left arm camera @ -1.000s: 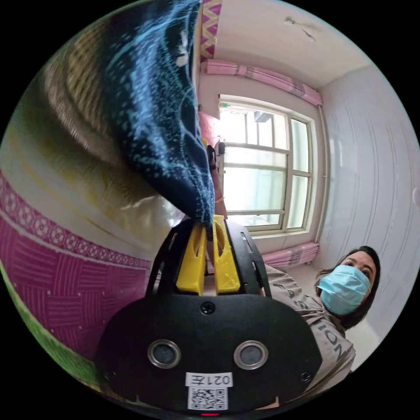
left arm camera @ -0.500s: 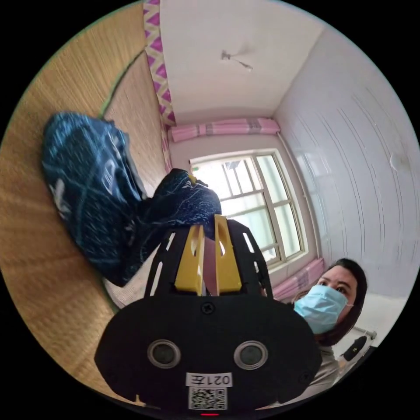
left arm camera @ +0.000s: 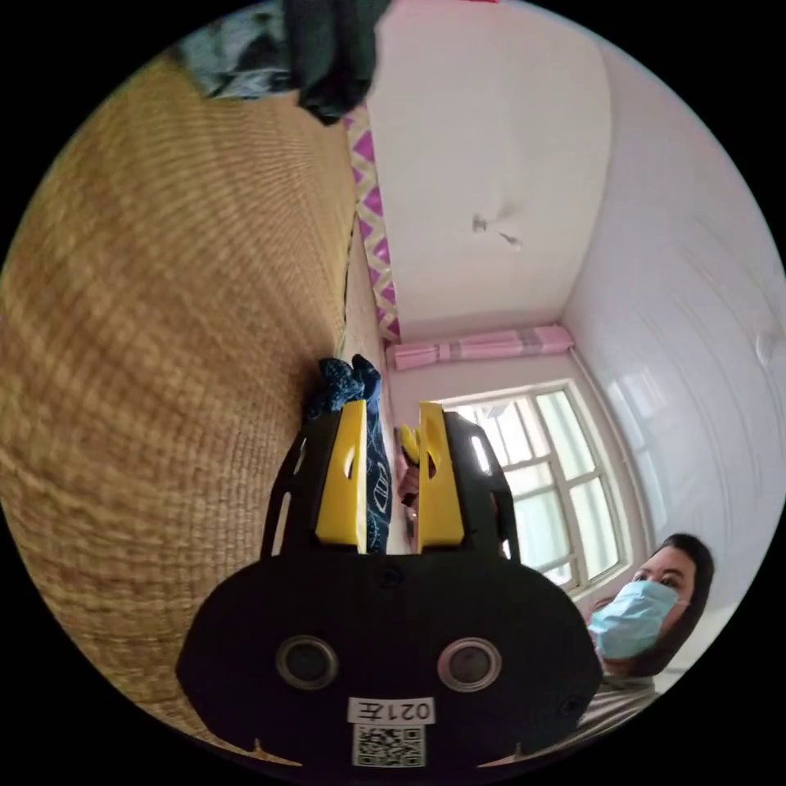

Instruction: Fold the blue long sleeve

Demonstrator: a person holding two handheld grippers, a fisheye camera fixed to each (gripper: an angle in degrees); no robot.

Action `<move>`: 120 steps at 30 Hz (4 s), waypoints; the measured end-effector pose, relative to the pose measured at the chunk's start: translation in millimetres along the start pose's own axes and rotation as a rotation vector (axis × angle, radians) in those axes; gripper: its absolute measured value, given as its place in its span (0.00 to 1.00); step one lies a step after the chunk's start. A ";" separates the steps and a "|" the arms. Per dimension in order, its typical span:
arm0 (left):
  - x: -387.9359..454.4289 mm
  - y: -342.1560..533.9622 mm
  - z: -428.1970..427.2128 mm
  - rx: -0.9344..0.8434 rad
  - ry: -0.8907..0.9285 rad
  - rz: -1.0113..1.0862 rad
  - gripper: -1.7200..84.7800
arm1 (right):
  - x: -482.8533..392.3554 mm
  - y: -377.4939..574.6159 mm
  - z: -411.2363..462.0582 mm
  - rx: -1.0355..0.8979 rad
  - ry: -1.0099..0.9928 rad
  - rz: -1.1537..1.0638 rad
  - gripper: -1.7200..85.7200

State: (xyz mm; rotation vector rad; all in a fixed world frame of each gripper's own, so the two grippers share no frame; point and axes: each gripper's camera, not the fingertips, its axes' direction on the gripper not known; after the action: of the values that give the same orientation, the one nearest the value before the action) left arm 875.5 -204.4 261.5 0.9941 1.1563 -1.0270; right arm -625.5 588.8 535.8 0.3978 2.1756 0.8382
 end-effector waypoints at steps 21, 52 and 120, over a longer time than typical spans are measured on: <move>52.2 -33.9 120.0 -0.341 -0.343 0.404 0.19 | 13.3 159.5 -15.4 0.052 0.031 0.391 0.18; 70.0 138.1 126.1 -0.663 -0.028 0.281 0.08 | 24.9 -16.5 -241.2 -0.042 1.264 0.430 0.11; -109.0 103.8 23.1 -0.454 0.046 -0.498 0.01 | 162.6 263.8 73.8 -0.082 -0.411 0.688 0.01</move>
State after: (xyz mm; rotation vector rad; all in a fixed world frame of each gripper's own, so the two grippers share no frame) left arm 969.7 -190.4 380.2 0.3752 1.6329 -1.0568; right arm -674.1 899.1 589.3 1.2030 1.6134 1.0841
